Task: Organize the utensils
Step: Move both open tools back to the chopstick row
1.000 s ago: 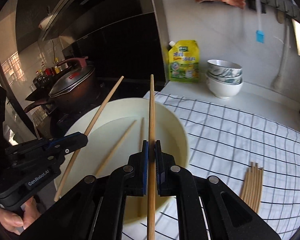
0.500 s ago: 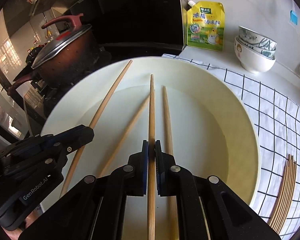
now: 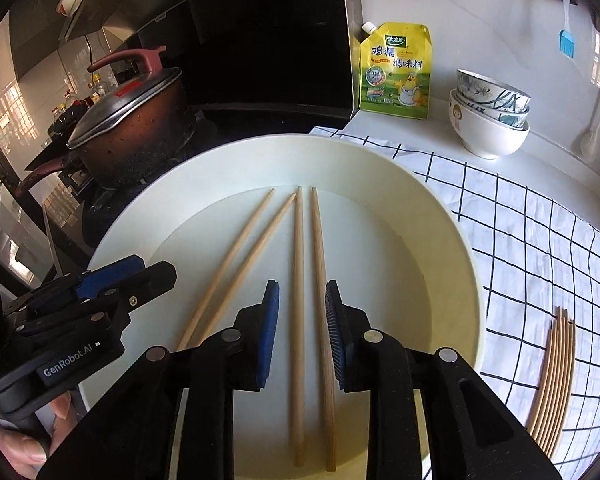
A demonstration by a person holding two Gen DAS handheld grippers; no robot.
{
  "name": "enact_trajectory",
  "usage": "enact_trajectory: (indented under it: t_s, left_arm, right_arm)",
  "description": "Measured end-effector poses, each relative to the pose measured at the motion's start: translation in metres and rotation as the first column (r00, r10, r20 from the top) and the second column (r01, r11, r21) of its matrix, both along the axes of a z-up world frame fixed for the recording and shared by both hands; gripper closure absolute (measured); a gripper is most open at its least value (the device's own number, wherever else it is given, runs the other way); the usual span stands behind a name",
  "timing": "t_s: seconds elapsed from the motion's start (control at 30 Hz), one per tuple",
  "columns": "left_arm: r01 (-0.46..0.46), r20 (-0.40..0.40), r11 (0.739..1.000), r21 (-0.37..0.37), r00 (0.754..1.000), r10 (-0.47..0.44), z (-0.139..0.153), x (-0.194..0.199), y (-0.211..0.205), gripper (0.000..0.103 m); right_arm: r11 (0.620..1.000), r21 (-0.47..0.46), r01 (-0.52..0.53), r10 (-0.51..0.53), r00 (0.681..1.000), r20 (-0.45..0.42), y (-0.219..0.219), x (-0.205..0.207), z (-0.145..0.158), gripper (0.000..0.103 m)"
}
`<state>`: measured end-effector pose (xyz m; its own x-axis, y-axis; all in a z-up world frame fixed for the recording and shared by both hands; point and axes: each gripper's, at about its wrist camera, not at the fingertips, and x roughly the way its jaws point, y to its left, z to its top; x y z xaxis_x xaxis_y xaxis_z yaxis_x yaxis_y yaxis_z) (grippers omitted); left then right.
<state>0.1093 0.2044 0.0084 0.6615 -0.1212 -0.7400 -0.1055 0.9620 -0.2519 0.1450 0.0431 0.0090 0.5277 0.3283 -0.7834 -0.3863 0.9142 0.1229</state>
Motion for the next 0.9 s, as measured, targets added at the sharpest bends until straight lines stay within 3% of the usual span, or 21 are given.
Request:
enact_trajectory:
  t_s: [0.47,0.73,0.9]
  left_arm:
    - [0.009,0.042,1.000,0.024,0.999,-0.010,0.017,-0.028,-0.020,0.055]
    - [0.059,0.062,0.998,0.028,0.996,-0.060,0.029,-0.049,-0.051,0.054]
    - [0.103,0.079,0.994,0.024,0.991,-0.104,0.037,-0.065,-0.084,0.047]
  right_arm:
    - [0.999,0.034,0.028,-0.030,0.998,0.052,-0.028,-0.040,0.024,0.079]
    - [0.995,0.043,0.085,-0.088,0.993,0.075,-0.073,-0.071,0.030,0.074]
    - [0.989,0.060,0.136,-0.141,0.985,0.098,-0.110,-0.096,0.035,0.072]
